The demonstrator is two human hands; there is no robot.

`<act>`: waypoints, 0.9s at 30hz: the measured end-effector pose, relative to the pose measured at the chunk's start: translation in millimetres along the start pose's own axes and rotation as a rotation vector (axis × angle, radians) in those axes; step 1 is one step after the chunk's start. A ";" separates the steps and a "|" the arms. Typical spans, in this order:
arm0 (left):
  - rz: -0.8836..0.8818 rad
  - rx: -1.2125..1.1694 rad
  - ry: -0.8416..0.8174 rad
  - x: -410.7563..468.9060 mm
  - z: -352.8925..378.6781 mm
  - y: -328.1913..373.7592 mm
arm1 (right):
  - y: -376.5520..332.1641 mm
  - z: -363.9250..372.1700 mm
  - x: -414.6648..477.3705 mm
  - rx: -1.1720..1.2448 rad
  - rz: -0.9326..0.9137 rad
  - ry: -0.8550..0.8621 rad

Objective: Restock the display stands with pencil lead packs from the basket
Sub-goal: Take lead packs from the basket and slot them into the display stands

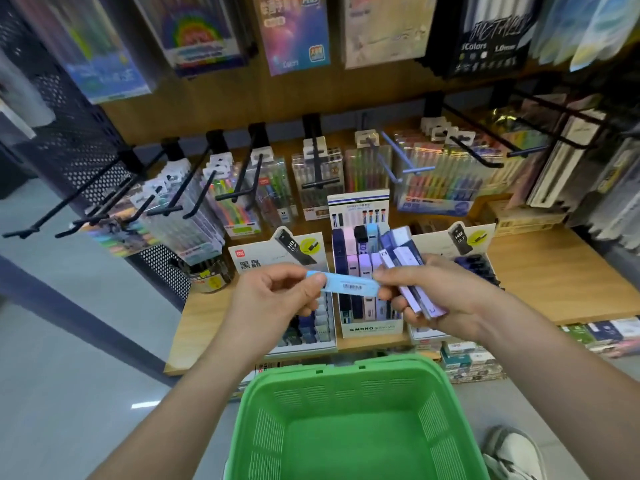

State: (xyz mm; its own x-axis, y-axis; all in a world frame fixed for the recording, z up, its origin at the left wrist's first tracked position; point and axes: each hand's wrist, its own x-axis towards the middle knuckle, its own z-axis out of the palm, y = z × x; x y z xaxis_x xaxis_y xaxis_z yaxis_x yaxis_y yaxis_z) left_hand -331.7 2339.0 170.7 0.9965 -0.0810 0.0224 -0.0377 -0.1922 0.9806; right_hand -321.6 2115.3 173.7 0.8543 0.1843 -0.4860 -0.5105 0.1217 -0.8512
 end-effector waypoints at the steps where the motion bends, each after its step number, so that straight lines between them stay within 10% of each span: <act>1: -0.007 0.025 -0.005 4.2 3.2 -0.6 | -2.2 -5.2 1.1 -0.012 -0.004 0.031; 16: 0.176 0.675 0.118 134.9 71.9 -33.2 | -14.7 -58.5 8.6 0.225 -0.067 0.297; 27: 0.297 1.092 -0.132 187.1 99.3 -47.1 | -23.4 -61.2 9.3 0.412 -0.137 0.280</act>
State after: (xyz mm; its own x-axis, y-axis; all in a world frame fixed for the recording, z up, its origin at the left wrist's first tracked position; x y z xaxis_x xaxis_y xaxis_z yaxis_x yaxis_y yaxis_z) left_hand -150.9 2235.8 109.4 0.9239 -0.3554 0.1419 -0.3807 -0.8916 0.2451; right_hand -295.8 2054.5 177.0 0.8807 -0.1213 -0.4579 -0.3399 0.5113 -0.7893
